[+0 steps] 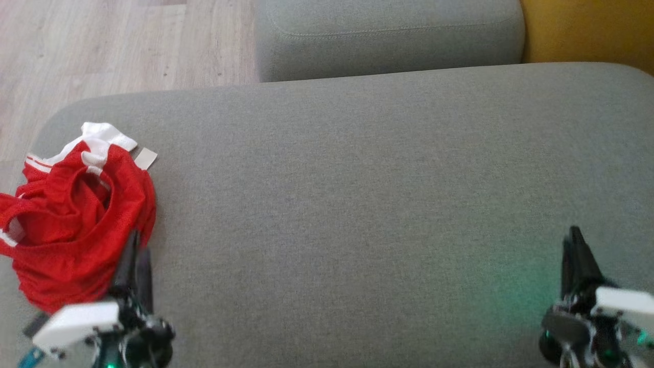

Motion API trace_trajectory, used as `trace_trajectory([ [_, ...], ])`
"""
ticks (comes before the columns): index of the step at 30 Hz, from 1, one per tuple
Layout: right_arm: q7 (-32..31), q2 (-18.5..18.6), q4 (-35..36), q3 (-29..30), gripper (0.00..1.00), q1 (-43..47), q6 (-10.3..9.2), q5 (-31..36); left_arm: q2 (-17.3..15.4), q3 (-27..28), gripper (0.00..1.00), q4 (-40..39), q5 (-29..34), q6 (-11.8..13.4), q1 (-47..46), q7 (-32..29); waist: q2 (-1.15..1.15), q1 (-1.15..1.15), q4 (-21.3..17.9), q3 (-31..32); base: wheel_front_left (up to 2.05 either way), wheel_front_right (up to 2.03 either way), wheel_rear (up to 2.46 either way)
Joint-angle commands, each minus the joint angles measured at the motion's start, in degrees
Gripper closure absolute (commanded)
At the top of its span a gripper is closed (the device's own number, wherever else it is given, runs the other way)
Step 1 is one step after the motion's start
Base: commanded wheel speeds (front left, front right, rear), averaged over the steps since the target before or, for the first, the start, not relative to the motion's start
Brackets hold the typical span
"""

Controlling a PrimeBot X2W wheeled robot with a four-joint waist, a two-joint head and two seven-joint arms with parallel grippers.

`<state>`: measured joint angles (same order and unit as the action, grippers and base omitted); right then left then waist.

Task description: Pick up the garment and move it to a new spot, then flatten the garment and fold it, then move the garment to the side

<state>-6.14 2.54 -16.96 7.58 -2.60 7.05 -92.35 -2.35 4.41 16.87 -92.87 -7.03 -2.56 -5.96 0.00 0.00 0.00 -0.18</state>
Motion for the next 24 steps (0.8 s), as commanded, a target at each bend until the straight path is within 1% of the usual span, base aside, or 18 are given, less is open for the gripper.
trace_trajectory([
  [1, 0.01, -0.08, -1.28, -0.06, 0.00, 0.73, -0.01, 0.00, 0.18, -0.07, 0.00, 1.22, 0.01, 0.05, 0.86, 0.01, 0.00, 0.00, 0.00, -0.01, 0.00, 0.00, 0.00],
  [8, 0.93, 0.00, -0.80, -1.35, 0.00, 0.85, 0.01, 0.64, 0.14, -1.00, 0.00, 0.87, 0.89, 0.03, 0.99, 1.01, 0.00, 0.00, -0.07, 0.51, 0.00, 0.00, 0.00],
  [14, 2.03, 0.43, -0.88, -3.04, 0.00, 0.76, 0.03, 2.70, 0.11, -1.44, 0.00, 0.36, 3.79, 0.00, 1.31, 2.02, 0.00, 0.00, -0.13, 1.04, 0.00, 0.00, 0.00],
  [18, 2.71, 0.49, -1.03, -3.57, 0.00, 0.66, 0.05, 5.70, 0.08, -1.71, 0.00, 0.01, 6.93, 0.02, 1.68, 2.69, 0.00, 0.00, -0.12, 1.43, 0.00, 0.00, 0.00],
  [24, 3.73, 0.23, -0.83, -4.15, 0.00, 0.76, 0.07, 11.94, 0.05, -1.87, 0.00, -1.12, 11.73, 0.76, 2.27, 3.70, 0.00, 0.00, -0.04, 1.92, 0.00, 0.00, 0.00],
])
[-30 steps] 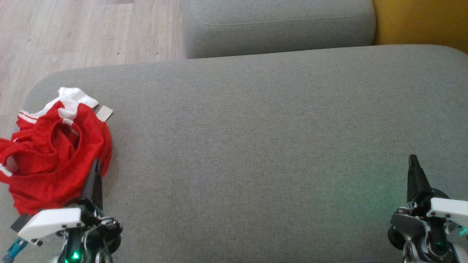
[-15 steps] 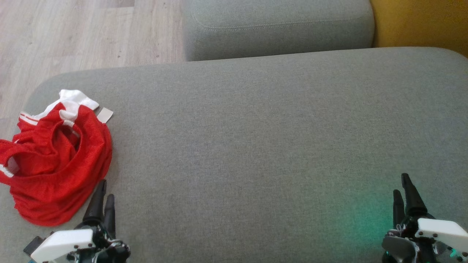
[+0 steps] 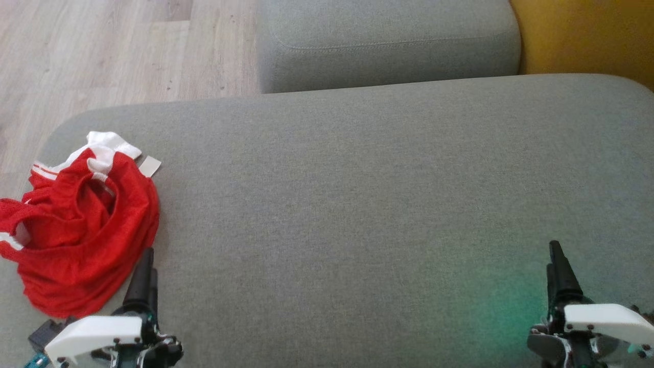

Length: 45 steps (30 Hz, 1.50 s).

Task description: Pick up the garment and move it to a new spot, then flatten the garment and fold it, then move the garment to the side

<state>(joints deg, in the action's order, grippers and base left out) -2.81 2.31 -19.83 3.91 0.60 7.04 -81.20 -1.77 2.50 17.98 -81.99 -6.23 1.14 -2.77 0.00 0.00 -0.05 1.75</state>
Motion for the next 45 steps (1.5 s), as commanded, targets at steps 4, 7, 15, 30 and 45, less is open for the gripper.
trace_trajectory([
  [4, 1.24, 0.41, 3.23, -1.70, 0.00, -2.26, 0.10, 6.78, -0.55, -0.41, 0.00, -3.66, 5.00, 0.67, -0.91, 1.35, 0.00, 0.00, 0.09, 0.35, 0.00, 0.00, 0.00],
  [7, 1.75, 0.48, 3.86, -2.55, 0.00, -2.03, 0.11, 9.80, -0.57, -0.94, 0.00, -4.60, 8.21, 1.09, -0.63, 1.85, 0.00, 0.00, 0.14, 0.57, 0.00, 0.00, 0.00],
  [15, 3.10, 1.18, 5.35, -5.61, 0.00, -1.74, 0.14, 15.33, -0.61, -2.57, 0.00, -6.23, 14.70, 2.73, -0.01, 3.19, 0.00, 0.00, 0.48, 1.19, 0.00, 0.00, 0.00],
  [30, 5.47, 1.53, 5.69, -9.40, 0.00, -1.94, 0.19, 26.15, -0.69, -4.69, 0.00, -8.26, 24.42, 3.48, 1.30, 5.54, 0.00, 0.00, 0.32, 2.27, 0.00, 0.00, 0.00],
  [45, 8.00, 1.56, 6.43, -11.57, 0.00, -2.01, 0.24, 36.38, -0.77, -6.93, 0.00, -10.79, 34.78, 5.15, 2.09, 8.05, 0.00, 0.00, 0.03, 3.14, 0.00, 0.00, 0.00],
])
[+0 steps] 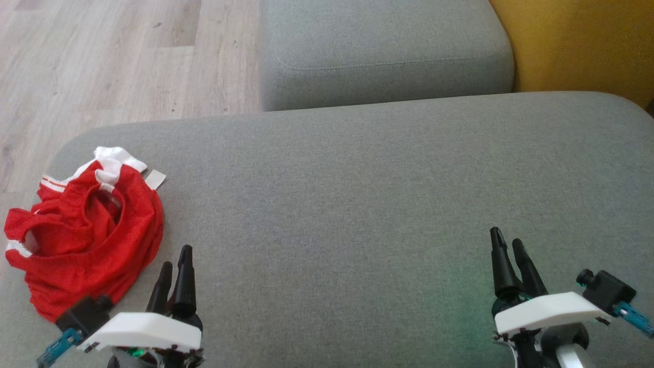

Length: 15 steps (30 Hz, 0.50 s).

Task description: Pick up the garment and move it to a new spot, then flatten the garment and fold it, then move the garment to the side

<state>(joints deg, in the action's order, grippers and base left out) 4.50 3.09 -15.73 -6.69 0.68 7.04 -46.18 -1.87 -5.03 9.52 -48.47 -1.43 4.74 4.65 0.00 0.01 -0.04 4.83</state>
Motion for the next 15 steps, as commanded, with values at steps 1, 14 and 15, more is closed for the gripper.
trace_trajectory([
  [1, 0.86, 0.76, 2.39, -1.16, 0.00, -2.04, 0.25, 2.08, -0.68, 0.46, 0.00, -2.43, 1.96, 0.43, -1.43, 0.79, 0.00, -0.01, 0.03, 0.17, 0.00, 0.00, 0.00],
  [14, 3.05, 0.49, 2.93, -2.91, 0.00, -1.22, 0.29, 11.63, -0.75, -0.82, 0.00, -4.53, 12.18, 1.11, 0.33, 2.96, 0.00, -0.01, -0.04, 1.77, 0.00, 0.00, 0.00],
  [15, 3.22, 0.47, 2.89, -2.89, 0.00, -1.12, 0.30, 12.39, -0.76, -0.91, 0.00, -4.78, 13.16, 1.22, 0.44, 3.13, 0.00, -0.01, -0.08, 1.88, 0.00, 0.00, 0.00],
])
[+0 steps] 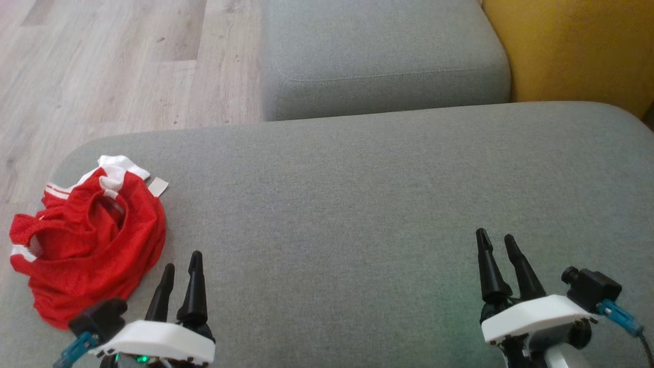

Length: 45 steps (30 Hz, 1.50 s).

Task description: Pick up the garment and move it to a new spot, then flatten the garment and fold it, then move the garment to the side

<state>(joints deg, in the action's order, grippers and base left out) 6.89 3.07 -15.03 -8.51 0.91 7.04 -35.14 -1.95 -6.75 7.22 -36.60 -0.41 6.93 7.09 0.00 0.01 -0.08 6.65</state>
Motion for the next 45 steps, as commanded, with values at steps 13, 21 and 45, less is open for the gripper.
trace_trajectory([
  [13, 2.86, -0.05, 2.31, 0.93, 0.00, -0.50, 0.34, 11.25, -0.75, -0.01, 0.00, -4.44, 9.29, 1.33, -0.67, 2.70, 0.00, -0.01, -0.92, 0.76, 0.00, 0.00, 0.00],
  [21, 4.21, -0.17, 2.91, 0.06, 0.00, -0.49, 0.37, 17.22, -0.80, -0.55, 0.00, -5.30, 14.43, 1.71, 0.39, 4.04, 0.00, -0.01, -0.79, 1.19, 0.00, 0.00, 0.00],
  [45, 8.10, -0.19, 4.56, -2.31, 0.00, -0.68, 0.45, 33.51, -0.93, -2.23, 0.00, -6.78, 28.43, 2.81, 2.45, 7.91, 0.00, -0.01, -0.35, 2.29, 0.00, 0.00, 0.00],
])
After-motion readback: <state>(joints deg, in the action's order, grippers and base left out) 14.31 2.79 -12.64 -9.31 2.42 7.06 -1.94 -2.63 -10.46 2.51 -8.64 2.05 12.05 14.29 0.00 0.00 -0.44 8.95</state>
